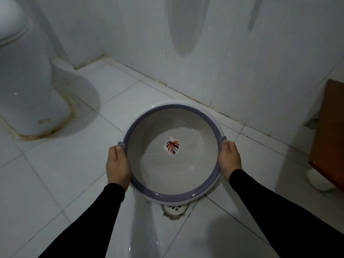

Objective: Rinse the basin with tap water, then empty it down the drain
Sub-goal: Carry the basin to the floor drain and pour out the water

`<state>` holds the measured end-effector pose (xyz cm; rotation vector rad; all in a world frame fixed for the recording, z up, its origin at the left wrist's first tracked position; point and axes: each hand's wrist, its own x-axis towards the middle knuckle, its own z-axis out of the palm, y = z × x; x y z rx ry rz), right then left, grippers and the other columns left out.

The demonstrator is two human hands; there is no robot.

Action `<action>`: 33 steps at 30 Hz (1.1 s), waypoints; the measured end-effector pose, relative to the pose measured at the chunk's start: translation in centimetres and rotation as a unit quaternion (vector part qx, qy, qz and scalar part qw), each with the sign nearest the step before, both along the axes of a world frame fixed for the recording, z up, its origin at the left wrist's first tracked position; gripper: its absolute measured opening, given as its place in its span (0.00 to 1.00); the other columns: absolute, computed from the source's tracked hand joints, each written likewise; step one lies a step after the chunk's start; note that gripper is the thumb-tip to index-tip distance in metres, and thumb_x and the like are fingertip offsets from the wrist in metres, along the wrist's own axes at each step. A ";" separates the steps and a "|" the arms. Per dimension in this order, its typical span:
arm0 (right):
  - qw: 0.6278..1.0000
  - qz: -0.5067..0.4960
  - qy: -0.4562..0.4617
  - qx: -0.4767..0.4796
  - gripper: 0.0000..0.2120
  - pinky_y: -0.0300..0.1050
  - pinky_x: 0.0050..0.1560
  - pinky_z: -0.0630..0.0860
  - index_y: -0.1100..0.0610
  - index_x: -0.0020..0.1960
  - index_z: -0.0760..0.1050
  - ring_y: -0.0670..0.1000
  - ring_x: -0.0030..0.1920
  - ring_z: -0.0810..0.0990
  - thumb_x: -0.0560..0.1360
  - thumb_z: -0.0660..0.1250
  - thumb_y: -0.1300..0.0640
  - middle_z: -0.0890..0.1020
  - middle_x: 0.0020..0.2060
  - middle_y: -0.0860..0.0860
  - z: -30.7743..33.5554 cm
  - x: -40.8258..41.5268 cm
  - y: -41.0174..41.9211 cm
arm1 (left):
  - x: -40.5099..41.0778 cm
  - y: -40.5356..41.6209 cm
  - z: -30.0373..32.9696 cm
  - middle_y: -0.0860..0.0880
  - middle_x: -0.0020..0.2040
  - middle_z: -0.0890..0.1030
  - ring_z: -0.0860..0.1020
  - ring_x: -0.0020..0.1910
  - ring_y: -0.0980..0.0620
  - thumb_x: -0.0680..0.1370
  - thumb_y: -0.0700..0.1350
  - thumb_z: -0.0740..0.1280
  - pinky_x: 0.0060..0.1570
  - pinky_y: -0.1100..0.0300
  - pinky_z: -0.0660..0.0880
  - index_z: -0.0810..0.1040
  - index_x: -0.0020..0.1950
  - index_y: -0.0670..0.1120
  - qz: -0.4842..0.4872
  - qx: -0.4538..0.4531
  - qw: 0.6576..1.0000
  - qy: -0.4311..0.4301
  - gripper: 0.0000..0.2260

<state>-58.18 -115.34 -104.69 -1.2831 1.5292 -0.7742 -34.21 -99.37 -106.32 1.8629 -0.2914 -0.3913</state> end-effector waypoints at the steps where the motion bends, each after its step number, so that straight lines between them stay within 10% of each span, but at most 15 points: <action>1: 1.000 0.000 -0.001 -0.001 0.19 0.44 0.49 0.66 0.58 0.64 0.68 0.53 0.51 0.72 0.81 0.49 0.47 0.73 0.52 0.53 0.0 0.0 0.0 | 0.0 0.0 0.0 0.48 0.47 0.76 0.72 0.46 0.47 0.81 0.55 0.53 0.46 0.54 0.68 0.73 0.50 0.48 -0.001 0.003 1.000 -0.002 0.15; 33: 1.000 -0.005 -0.002 0.007 0.21 0.45 0.50 0.67 0.57 0.64 0.67 0.53 0.52 0.71 0.81 0.49 0.44 0.73 0.54 0.54 -0.3 -0.2 0.2 | -0.8 0.4 1.1 0.51 0.40 0.74 0.70 0.39 0.54 0.81 0.55 0.53 0.38 0.58 0.67 0.73 0.47 0.46 0.012 -0.018 1.000 0.022 0.15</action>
